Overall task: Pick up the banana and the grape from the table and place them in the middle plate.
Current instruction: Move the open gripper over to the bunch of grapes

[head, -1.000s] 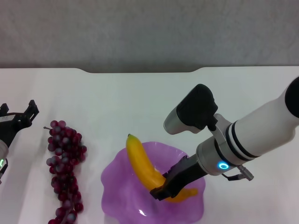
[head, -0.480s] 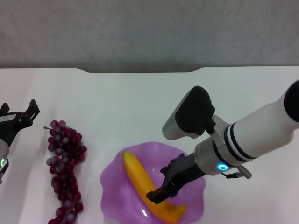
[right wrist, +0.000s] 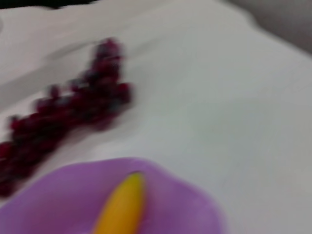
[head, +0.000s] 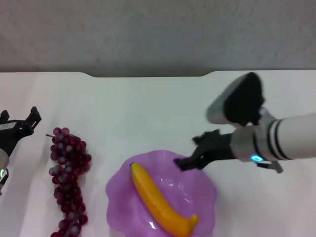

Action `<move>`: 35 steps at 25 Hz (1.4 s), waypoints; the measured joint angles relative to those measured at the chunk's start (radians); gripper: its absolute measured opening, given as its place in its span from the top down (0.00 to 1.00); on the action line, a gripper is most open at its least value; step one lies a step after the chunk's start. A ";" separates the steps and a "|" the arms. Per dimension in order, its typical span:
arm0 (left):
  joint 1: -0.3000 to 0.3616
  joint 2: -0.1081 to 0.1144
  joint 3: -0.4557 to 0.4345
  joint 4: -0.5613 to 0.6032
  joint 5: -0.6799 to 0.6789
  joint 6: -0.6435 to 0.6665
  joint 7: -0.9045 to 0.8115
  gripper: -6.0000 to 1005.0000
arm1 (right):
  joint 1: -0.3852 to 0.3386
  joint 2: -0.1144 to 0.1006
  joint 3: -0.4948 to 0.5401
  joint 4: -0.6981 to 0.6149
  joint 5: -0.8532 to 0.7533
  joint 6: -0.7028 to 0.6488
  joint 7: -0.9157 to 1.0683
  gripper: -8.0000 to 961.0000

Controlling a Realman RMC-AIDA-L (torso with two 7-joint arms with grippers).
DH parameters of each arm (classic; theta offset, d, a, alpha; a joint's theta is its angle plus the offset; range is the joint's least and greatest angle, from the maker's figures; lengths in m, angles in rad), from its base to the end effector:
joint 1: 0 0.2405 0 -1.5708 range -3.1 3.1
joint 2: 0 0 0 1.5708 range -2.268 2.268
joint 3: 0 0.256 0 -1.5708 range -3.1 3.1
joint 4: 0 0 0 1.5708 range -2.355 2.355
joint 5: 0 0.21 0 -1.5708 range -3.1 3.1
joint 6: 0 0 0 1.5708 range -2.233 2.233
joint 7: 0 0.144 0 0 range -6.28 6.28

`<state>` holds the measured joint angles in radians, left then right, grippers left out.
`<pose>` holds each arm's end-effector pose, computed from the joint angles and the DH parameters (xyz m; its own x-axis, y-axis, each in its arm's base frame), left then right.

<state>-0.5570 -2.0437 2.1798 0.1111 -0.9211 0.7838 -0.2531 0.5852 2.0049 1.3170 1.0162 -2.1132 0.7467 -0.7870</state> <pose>-0.3611 0.3719 -0.0039 0.6117 0.2227 0.7591 0.7715 0.0444 -0.6347 0.1844 0.3777 -0.0838 0.8957 -0.4378 -0.0773 -0.4259 -0.7953 -0.4314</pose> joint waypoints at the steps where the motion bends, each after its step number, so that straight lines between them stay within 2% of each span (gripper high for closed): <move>1: 0.000 0.000 0.000 0.000 0.000 0.000 0.000 0.18 | -0.019 0.000 0.007 0.000 0.001 -0.032 -0.016 0.08; 4: 0.000 0.000 0.000 0.000 0.000 0.000 0.000 0.18 | -0.068 0.003 0.005 -0.003 0.008 -0.160 -0.066 0.08; 7: -0.001 -0.001 0.000 0.000 0.000 0.000 0.000 0.18 | -0.102 0.006 -0.043 -0.044 0.010 -0.338 -0.097 0.08; 10: -0.001 -0.001 0.000 0.002 0.000 0.000 0.000 0.18 | -0.120 0.006 -0.119 -0.107 0.011 -0.544 -0.097 0.08; 15: -0.001 -0.002 0.000 0.002 0.001 0.000 0.000 0.18 | -0.143 0.007 -0.305 -0.225 0.012 -0.928 -0.079 0.08; 18: -0.002 -0.003 0.000 0.002 0.001 0.000 0.000 0.18 | -0.136 0.007 -0.415 -0.306 0.009 -1.113 -0.003 0.08; 23: -0.002 -0.003 0.002 0.008 0.002 0.000 0.000 0.18 | -0.118 0.008 -0.591 -0.485 0.002 -1.454 0.252 0.08; 28: 0.002 -0.004 0.004 0.016 0.013 0.000 -0.003 0.18 | -0.097 0.008 -0.689 -0.612 0.001 -1.621 0.455 0.08; 35: -0.001 -0.004 0.005 0.016 0.016 -0.001 -0.005 0.18 | -0.100 0.013 -0.733 -0.661 0.001 -1.736 0.473 0.08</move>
<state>-0.5583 -2.0479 2.1844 0.1274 -0.9054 0.7833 -0.2583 0.4854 2.0182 0.5836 0.3557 -2.1125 -0.9893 -0.3140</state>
